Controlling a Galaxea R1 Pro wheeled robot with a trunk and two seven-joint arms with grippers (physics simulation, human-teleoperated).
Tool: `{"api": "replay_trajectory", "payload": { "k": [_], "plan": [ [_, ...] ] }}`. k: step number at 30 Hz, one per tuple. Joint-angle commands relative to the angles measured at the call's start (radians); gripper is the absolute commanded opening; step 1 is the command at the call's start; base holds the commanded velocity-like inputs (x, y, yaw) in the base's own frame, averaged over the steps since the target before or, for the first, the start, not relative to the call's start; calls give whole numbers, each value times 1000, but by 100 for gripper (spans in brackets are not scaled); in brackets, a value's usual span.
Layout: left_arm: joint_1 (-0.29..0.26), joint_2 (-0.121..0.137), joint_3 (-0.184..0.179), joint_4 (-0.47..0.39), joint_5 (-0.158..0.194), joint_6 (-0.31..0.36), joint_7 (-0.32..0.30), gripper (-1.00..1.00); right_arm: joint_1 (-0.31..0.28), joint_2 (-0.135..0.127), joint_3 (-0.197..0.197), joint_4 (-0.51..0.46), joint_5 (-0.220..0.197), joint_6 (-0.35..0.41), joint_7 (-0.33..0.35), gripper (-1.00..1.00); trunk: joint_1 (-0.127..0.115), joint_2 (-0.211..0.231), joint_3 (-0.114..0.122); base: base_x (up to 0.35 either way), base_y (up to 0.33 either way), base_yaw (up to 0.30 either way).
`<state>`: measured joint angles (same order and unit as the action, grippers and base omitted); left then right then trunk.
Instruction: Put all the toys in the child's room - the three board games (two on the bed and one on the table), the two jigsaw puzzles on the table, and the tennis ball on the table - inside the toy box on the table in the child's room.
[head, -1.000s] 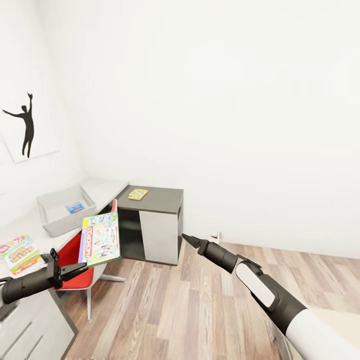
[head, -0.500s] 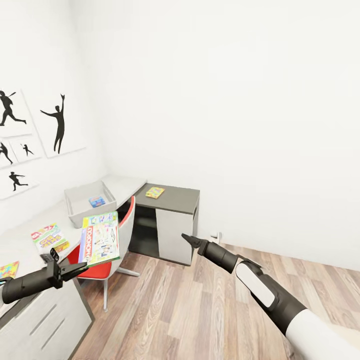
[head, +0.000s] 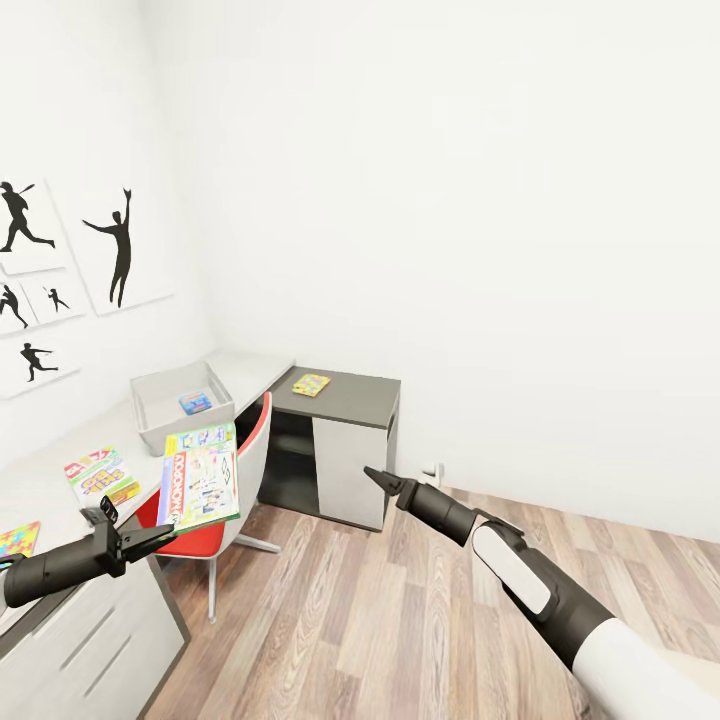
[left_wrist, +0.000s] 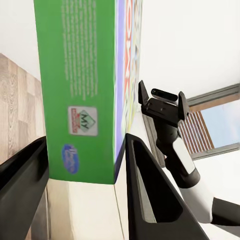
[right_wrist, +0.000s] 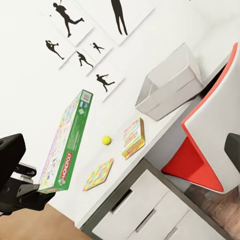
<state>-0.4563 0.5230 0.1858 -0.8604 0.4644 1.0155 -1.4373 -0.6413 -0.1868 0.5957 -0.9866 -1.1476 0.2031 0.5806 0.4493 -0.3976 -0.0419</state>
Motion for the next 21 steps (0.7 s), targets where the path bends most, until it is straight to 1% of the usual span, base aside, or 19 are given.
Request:
{"api": "replay_trajectory", "payload": {
  "k": [1, 7, 9, 11, 13, 14, 15, 16, 18, 21],
  "plan": [
    [-1, 0, 0, 0, 2, 10, -2, -100, -1, -1, 2, 0, -11, 6, 1, 100, 1, -2, -2, 0, 0, 0],
    [-1, 2, 0, 0, 1, 11, -1, -100, -1, -3, 0, -1, -12, 12, -3, 100, 1, -2, -2, 0, 0, 0],
    [-1, 7, 0, 0, -1, 15, -2, -100, -1, -4, -1, -9, -11, 24, -11, 100, 1, -2, -2, 0, 0, 0],
    [-1, 15, 4, 0, -2, 18, -3, -100, -1, 0, 1, -56, -10, 88, -73, 100, 1, -2, -2, 0, 0, 0],
    [-1, 33, 5, 0, 2, 20, -4, -100, 0, 2, -1, -96, -11, 172, -213, 100, 1, -2, -2, 0, 0, 0],
    [-1, 37, 6, 0, 3, 20, -4, -100, 0, 2, -3, -104, -12, 188, -250, 100, 1, -2, -2, 0, 0, 0],
    [-1, 43, 6, -1, 5, 21, -5, -100, 0, 2, -11, -120, -14, 213, -320, 100, 1, -2, -2, 0, 0, 0],
    [-1, 51, 7, -2, 7, 22, -6, -100, 0, 2, -22, -137, -15, 229, -372, 100, 1, -2, -2, 0, 0, 0],
    [-1, 65, 9, -3, 10, 25, -14, -100, 0, 2, -46, -162, -14, 247, -425, 100, 1, -2, -2, 0, 0, 0],
    [-1, 76, 11, -3, 10, 27, -51, -100, 0, 2, -60, -175, -13, 257, -449, 100, 1, -2, -2, 0, 0, 0]
  ]
}}
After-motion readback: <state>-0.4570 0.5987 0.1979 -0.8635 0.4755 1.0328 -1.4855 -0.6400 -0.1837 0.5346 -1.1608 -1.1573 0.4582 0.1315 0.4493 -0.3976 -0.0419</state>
